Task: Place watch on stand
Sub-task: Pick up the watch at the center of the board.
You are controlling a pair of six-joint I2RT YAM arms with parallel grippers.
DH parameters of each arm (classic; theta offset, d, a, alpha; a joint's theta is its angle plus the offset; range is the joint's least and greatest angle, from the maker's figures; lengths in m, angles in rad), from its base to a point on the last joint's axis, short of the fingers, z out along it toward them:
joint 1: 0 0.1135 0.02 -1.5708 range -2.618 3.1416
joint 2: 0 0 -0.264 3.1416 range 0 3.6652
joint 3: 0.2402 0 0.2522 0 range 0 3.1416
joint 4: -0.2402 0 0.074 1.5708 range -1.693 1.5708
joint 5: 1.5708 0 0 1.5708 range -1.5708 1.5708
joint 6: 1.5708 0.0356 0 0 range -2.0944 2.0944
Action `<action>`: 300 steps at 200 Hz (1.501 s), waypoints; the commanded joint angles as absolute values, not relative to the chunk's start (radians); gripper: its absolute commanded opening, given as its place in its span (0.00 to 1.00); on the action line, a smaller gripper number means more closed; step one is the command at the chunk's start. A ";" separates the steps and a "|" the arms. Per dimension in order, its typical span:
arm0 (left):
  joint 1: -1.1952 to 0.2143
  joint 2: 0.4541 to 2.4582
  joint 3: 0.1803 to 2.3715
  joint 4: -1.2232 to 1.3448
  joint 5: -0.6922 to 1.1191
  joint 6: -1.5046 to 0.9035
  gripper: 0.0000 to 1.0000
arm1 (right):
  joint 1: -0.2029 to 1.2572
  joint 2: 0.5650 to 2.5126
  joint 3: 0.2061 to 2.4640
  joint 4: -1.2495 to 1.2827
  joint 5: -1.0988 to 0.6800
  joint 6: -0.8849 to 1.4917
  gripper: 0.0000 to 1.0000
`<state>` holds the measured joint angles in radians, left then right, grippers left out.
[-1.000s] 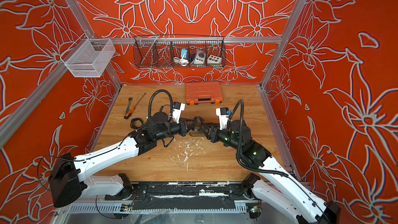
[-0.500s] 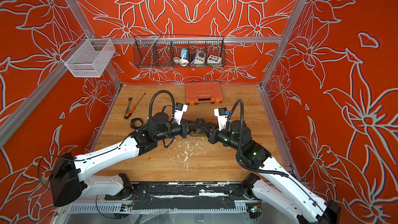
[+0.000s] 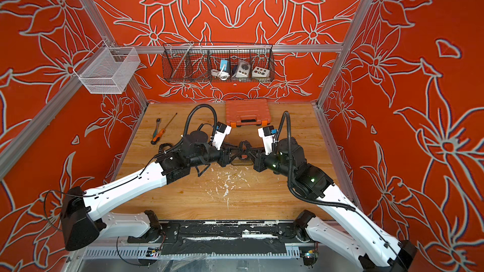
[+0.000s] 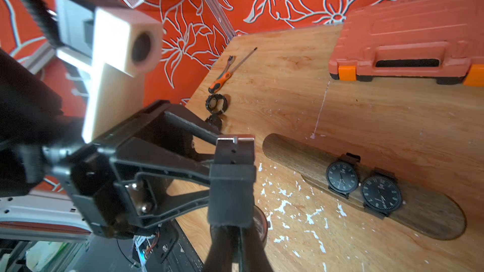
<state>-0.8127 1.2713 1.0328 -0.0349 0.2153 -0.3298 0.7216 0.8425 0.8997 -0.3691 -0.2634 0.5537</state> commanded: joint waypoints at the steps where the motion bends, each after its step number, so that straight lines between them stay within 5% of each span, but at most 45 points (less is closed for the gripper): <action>1: -0.818 1.289 1.080 -0.140 0.179 -0.251 0.37 | 0.733 0.864 0.944 -0.481 -0.213 0.482 0.05; 98: -0.823 1.406 1.173 -0.237 0.236 -0.192 0.35 | 0.766 0.901 0.980 -0.535 -0.195 0.451 0.06; 163: -0.842 1.442 1.190 -0.237 0.190 -0.205 0.00 | 0.775 0.953 1.029 -0.579 -0.169 0.428 0.13; 175: -0.844 1.444 1.186 -0.229 0.182 -0.225 0.00 | 0.776 0.956 1.039 -0.589 -0.156 0.422 0.15; 233: -0.841 1.329 1.013 0.025 0.105 -0.523 0.00 | 0.776 0.802 0.929 -0.451 -0.056 0.414 0.60; 300: -0.798 1.207 0.905 0.231 0.135 -0.847 0.00 | 0.776 0.553 0.568 0.021 -0.107 0.315 0.76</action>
